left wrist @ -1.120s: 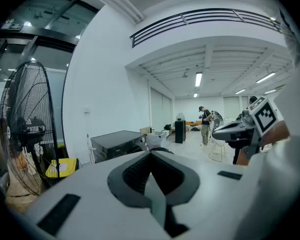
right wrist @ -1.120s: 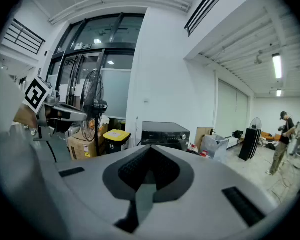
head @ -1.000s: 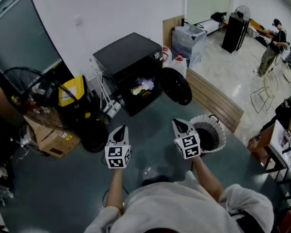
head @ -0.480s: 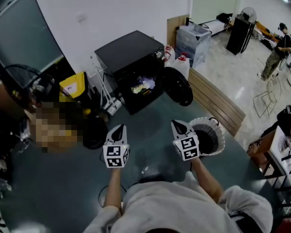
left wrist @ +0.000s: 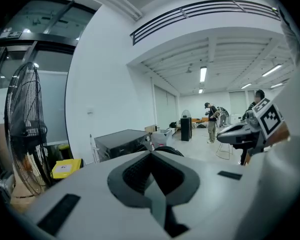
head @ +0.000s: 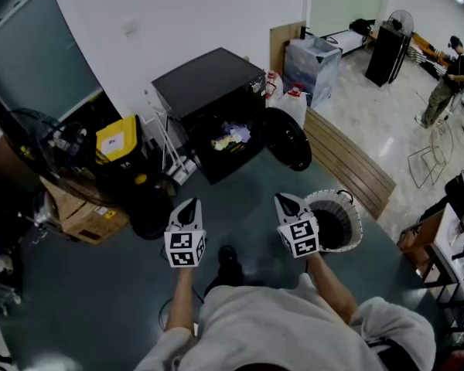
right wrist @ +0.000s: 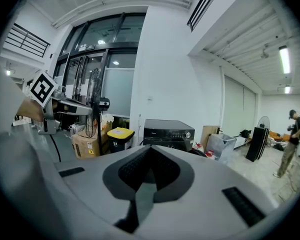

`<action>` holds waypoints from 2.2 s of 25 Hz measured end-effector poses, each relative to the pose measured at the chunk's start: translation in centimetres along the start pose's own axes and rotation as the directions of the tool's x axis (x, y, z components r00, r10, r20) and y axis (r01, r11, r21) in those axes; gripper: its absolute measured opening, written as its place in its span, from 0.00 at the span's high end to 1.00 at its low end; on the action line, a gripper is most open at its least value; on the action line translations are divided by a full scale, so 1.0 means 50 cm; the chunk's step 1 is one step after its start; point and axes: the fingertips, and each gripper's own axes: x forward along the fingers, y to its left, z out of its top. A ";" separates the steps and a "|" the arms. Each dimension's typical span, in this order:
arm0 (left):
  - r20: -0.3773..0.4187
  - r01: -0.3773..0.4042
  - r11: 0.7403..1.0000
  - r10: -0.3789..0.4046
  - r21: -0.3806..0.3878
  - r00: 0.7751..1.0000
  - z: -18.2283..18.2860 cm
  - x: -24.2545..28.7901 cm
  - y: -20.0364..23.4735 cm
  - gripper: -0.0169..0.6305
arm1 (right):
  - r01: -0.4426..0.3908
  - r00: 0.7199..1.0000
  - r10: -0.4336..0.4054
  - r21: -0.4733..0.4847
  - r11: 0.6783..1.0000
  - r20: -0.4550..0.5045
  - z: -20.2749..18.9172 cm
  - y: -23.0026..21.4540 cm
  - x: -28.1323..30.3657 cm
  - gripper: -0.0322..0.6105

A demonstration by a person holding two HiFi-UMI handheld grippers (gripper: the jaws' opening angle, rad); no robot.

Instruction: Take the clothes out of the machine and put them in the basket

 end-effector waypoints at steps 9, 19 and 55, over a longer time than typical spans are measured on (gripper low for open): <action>0.001 0.033 0.999 -0.033 -0.017 0.999 -0.005 0.129 0.057 0.95 | 0.018 1.000 -0.019 -0.017 1.000 -0.017 0.011 -0.040 0.116 0.91; -0.008 0.119 0.992 -0.119 -0.033 0.993 0.027 0.381 0.167 0.95 | 0.061 0.996 -0.062 -0.006 0.998 -0.071 0.050 -0.107 0.343 0.91; -0.085 0.237 0.971 -0.238 -0.022 0.968 0.086 0.899 0.332 0.95 | 0.100 0.987 -0.095 0.034 0.994 -0.131 0.135 -0.316 0.822 0.91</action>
